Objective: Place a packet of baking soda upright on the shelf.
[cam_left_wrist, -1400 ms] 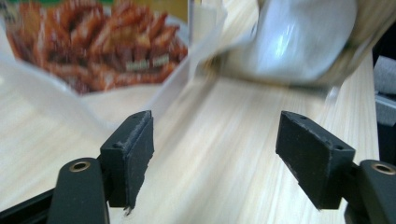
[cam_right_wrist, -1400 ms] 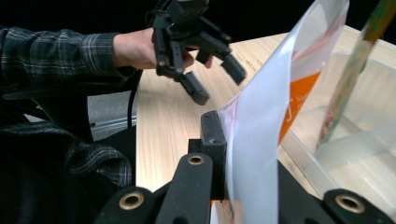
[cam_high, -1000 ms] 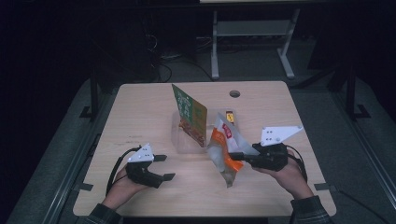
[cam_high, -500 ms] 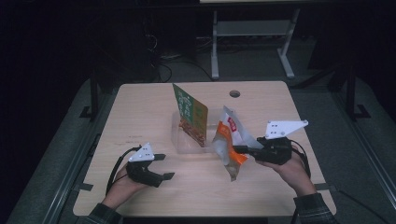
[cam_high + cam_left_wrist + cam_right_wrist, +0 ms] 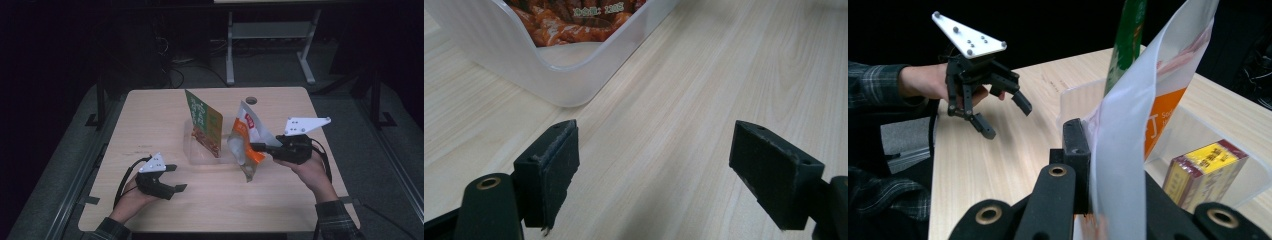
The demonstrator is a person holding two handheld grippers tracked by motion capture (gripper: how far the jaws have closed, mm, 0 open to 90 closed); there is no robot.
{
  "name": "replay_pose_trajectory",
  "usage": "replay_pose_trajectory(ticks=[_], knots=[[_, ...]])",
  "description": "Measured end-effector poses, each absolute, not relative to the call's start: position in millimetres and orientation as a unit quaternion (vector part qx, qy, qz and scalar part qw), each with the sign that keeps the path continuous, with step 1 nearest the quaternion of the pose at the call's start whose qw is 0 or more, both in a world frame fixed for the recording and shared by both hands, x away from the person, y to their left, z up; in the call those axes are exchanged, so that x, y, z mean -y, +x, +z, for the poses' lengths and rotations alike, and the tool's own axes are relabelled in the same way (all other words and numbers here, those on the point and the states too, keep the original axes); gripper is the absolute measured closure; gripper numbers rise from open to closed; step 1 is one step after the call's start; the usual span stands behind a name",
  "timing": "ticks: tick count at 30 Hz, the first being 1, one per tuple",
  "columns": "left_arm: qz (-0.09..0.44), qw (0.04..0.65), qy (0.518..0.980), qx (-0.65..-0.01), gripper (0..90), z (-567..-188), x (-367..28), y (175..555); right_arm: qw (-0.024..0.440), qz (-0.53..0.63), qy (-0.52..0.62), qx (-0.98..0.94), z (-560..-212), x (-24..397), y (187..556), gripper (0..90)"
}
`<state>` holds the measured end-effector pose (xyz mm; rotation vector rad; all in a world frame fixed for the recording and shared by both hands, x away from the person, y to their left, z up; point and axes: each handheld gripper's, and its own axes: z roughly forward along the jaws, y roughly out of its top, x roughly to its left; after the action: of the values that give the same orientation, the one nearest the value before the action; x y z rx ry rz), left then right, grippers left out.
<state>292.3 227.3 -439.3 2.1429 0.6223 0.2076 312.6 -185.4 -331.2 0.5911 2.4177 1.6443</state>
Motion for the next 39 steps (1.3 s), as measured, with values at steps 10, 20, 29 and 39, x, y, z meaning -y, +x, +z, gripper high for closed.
replay_pose_trajectory(ticks=[10, 20, 29, 39], knots=[[0.08, 0.433, 0.861, -0.255, 19.7, -441, -227, 293, 0.08, 0.55, 0.209, -0.805, -331, 181, 329, 90.0], [0.081, 0.435, 0.861, -0.25, 19.7, -440, -227, 293, 0.08, 0.55, 0.215, -0.803, -331, 173, 344, 90.0], [0.084, 0.431, 0.864, -0.248, 19.8, -440, -228, 294, 0.083, 0.548, 0.21, -0.805, -326, 161, 360, 90.0], [0.084, 0.429, 0.865, -0.247, 19.7, -439, -228, 294, 0.094, 0.538, 0.216, -0.809, -322, 151, 378, 90.0]])
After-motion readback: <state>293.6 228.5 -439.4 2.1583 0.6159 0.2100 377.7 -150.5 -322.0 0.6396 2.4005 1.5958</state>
